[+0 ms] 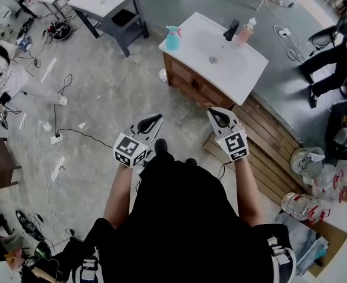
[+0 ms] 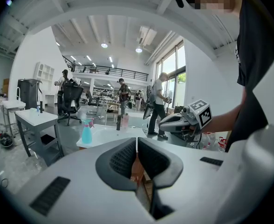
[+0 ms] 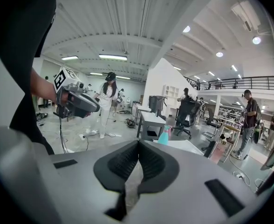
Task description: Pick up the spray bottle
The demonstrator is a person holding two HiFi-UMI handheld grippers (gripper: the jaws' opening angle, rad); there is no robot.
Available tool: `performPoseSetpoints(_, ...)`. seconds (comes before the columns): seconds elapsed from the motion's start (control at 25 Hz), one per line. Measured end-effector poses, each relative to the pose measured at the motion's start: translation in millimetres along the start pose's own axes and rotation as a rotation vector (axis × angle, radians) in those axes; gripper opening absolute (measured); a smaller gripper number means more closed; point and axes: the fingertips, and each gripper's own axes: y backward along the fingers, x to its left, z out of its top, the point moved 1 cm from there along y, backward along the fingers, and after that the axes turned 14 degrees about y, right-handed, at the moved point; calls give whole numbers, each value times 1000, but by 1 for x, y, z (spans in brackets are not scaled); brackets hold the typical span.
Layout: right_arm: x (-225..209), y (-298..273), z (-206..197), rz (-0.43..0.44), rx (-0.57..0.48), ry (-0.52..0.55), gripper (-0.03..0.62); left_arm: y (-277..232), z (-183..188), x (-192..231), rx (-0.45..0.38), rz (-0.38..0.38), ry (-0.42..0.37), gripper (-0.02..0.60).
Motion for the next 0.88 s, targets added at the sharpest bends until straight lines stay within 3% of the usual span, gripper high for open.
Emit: performPoseSetpoints(0.88,-15,-77,27,-107,35,-46,17,-5,37,88,40,-90,-30,29)
